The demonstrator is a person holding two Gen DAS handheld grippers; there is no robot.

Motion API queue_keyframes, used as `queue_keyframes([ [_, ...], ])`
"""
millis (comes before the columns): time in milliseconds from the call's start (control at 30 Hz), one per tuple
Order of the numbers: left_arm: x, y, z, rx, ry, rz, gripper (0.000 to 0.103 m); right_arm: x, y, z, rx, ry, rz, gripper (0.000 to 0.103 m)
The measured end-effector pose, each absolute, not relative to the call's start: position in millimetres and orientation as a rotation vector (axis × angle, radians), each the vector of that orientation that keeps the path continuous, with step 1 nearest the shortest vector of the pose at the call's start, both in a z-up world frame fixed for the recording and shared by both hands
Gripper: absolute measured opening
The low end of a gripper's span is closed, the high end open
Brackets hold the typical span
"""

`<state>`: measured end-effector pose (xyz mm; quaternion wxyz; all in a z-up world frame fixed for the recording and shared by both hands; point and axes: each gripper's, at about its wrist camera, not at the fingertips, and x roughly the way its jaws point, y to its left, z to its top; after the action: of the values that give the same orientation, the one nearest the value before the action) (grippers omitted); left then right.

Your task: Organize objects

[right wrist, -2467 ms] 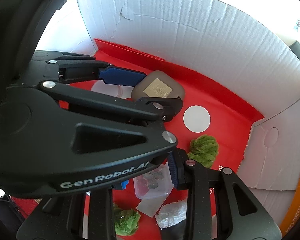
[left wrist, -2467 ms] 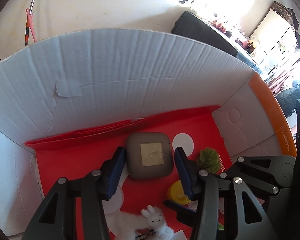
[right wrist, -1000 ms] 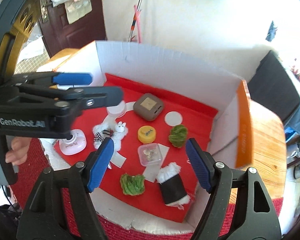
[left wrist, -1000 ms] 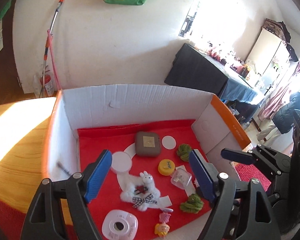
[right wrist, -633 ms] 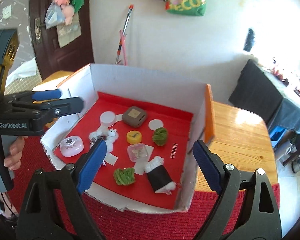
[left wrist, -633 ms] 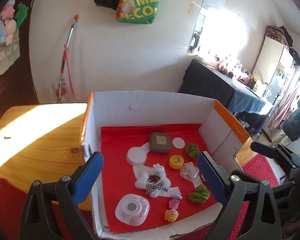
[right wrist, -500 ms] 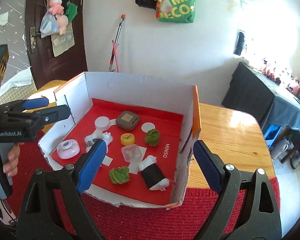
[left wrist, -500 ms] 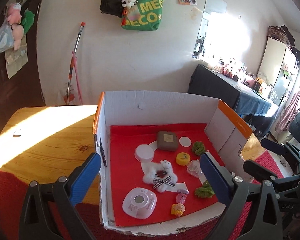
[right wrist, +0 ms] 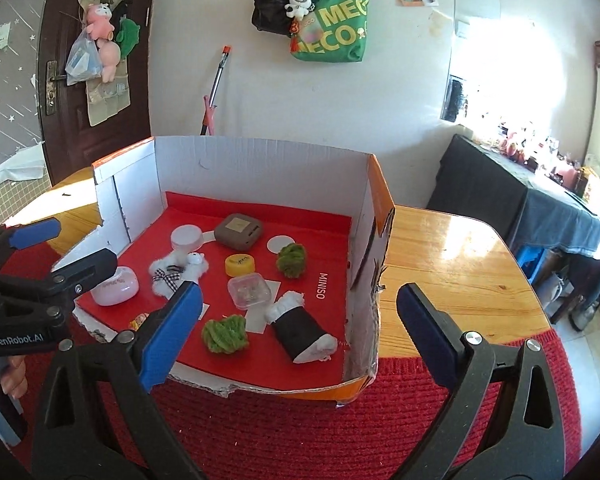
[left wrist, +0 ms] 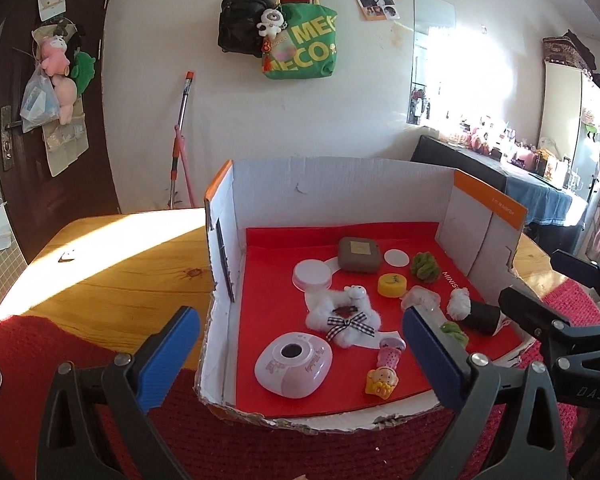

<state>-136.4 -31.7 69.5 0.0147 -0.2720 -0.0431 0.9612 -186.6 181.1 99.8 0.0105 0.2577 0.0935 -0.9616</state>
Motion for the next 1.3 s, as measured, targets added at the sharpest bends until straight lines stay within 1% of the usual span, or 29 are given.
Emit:
queue_keyframes([
  [167,-137,-32,60,-0.836,-0.138,3.004,0.103,-192,183,90,0.789,0.248,-3.024,0.099],
  [300,-134,-35,62,-0.803,-0.154,3.021,0.103,-197,186,84,0.799,0.231,-3.04,0.099],
  [667,-135,-35,60,-0.82,-0.142,3.024,0.103,-201,198,82,0.852,0.151,-3.03,0.1],
  [1300,-137,-34,57,-0.853,-0.133,3.017,0.103,-199,196,81,0.893,0.166,-3.013,0.1],
])
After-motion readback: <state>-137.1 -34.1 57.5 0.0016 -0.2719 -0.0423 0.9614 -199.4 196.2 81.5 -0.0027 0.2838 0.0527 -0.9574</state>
